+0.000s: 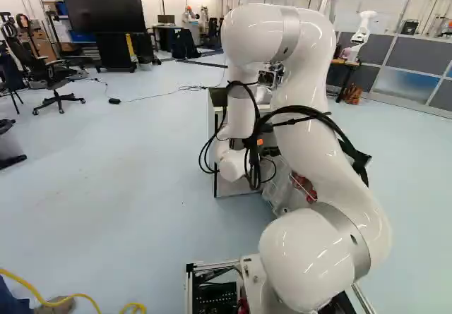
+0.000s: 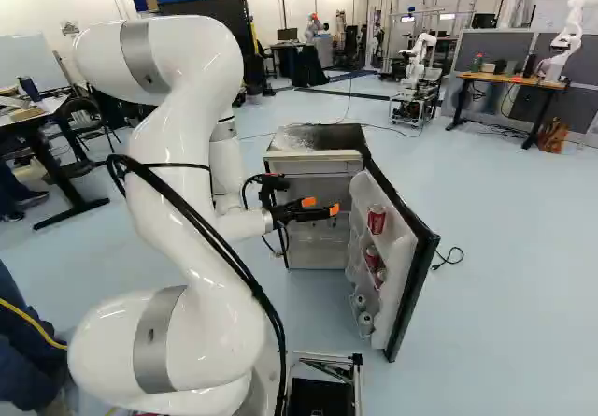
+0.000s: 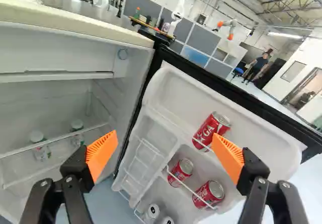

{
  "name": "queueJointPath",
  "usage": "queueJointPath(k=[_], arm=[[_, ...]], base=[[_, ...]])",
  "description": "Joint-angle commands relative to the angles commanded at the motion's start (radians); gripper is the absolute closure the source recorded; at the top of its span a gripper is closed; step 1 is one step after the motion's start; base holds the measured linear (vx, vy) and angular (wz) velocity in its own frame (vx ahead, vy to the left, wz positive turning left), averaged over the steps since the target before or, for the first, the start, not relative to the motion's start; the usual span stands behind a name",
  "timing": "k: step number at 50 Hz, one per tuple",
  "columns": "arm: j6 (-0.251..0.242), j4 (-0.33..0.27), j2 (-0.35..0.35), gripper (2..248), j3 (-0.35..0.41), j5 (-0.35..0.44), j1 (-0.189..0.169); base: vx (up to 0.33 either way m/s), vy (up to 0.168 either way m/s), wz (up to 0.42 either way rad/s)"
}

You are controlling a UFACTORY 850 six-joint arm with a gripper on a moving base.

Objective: Grab a drink from the fridge

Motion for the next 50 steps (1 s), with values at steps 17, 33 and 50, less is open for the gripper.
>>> queueJointPath(k=[17,33,50], arm=[[0.000,0.089,-0.019,3,-0.041,0.002,-0.032],[0.000,0.171,-0.028,3,-0.062,0.022,-0.046],[0.097,0.184,-0.029,3,-0.063,0.025,-0.046]], base=[[0.000,0.000,0.000],[0.000,0.000,0.000],[0.000,0.000,0.000]])
